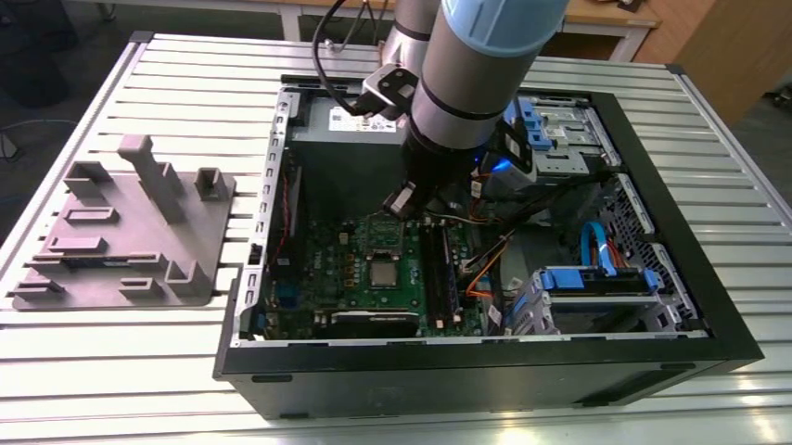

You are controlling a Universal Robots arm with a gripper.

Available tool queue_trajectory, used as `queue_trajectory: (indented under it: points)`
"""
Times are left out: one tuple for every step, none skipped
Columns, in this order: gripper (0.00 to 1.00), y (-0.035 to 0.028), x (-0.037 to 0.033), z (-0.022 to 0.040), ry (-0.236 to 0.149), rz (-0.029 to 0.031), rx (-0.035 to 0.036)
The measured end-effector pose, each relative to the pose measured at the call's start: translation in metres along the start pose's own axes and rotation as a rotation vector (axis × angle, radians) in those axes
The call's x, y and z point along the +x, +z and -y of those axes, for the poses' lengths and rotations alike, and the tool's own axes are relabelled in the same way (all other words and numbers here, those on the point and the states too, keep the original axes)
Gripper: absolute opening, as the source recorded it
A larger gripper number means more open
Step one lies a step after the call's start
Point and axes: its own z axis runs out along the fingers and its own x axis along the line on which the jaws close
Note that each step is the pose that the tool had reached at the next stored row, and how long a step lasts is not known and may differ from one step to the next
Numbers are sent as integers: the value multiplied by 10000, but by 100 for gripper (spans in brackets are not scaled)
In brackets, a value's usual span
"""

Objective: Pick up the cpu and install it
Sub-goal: 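Close the cpu cover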

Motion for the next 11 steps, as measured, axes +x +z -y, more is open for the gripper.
queue_trajectory:
  points:
    - [10, -1, 2, 1, -18, -3, -1]
    - [10, -1, 6, 5, -26, -5, -2]
    - [10, -2, 11, 8, -30, -5, -3]
    - [10, -3, 15, 12, -33, -5, -3]
    - [10, -4, 19, 15, -34, -5, -4]
    - [10, -4, 20, 16, -35, -5, -4]
    - [10, -4, 20, 16, -35, -4, -4]
    - [10, -4, 20, 16, -37, -5, -4]
    - [10, -4, 20, 16, -41, -4, -4]
    - [10, -6, 21, 16, -46, -5, -4]
    - [10, -8, 21, 14, -52, -8, -5]
